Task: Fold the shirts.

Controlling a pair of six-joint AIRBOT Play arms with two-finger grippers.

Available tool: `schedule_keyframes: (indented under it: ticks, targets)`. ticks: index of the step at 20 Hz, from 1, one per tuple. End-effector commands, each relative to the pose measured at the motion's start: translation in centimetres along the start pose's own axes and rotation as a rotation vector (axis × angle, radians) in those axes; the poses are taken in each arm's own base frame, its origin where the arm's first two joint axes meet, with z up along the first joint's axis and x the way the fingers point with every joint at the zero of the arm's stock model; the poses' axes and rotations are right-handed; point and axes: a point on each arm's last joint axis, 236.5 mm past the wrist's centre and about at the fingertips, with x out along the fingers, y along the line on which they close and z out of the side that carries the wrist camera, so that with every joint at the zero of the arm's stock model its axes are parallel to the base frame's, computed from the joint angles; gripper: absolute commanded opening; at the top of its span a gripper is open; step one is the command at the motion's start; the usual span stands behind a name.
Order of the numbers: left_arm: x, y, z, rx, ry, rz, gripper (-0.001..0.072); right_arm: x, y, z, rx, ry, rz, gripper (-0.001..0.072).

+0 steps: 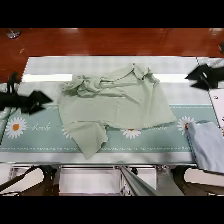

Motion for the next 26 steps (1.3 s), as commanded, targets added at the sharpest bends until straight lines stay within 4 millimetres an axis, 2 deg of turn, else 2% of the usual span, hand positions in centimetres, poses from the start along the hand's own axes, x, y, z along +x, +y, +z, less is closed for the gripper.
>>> schedule_keyframes:
  ticks: [1,4,7,11,14,16,17,18,20,22,23,24,26]
  targets:
    - [1.7,2.5,-6.6,-0.231,0.102,-0.104,0.0702,0.2,-4.1,-5.0,0.145,-0.192,-0.006,0.0619]
    - [3.0,0.0,-7.4,-0.263,0.079,-0.268,0.0703,1.6,-4.7,-9.6,0.167,-0.172,0.012,0.0619]
    - [5.0,0.4,-8.0,-0.261,0.069,-0.231,0.0702,2.6,-4.2,-12.3,0.172,-0.102,0.036,0.0619]
    - [7.3,0.2,-7.9,-0.226,0.051,-0.15,0.0702,2.6,-3.8,-12.5,0.18,-0.091,0.058,0.0619]
    - [8.6,-1.7,-7.4,-0.193,0.025,-0.163,0.0702,2.5,-3.5,-12.0,0.186,-0.111,0.07,0.062]
    - [9.0,-3.0,-7.1,-0.162,0.014,-0.187,0.0685,2.1,-4.6,-11.3,0.191,-0.134,0.014,0.0619]
    - [8.8,-3.4,-7.0,-0.144,0.018,-0.195,0.0386,1.7,-5.7,-11.1,0.202,-0.141,-0.037,0.0619]
    - [8.5,-4.0,-7.0,-0.09,0.023,-0.212,0.0032,1.5,-6.8,-11.1,0.222,-0.142,-0.09,0.0619]
    - [7.7,-5.3,-6.6,-0.028,0.035,-0.244,0.0023,1.4,-9.9,-12.6,0.265,-0.101,-0.22,0.062]
    - [7.2,-6.0,-6.1,-0.007,0.032,-0.257,0.0023,2.1,-11.9,-14.5,0.308,-0.032,-0.279,0.0619]
    - [7.1,-6.1,-5.9,-0.004,0.028,-0.258,0.0023,2.9,-12.0,-15.3,0.347,0.001,-0.265,0.0619]
    - [7.1,-6.1,-5.9,-0.004,0.026,-0.257,0.0023,3.9,-11.2,-15.5,0.38,0.024,-0.212,0.062]
    - [7.1,-6.1,-5.9,0.003,0.024,-0.257,0.0023,5.3,-9.6,-14.8,0.392,0.029,-0.101,0.0619]
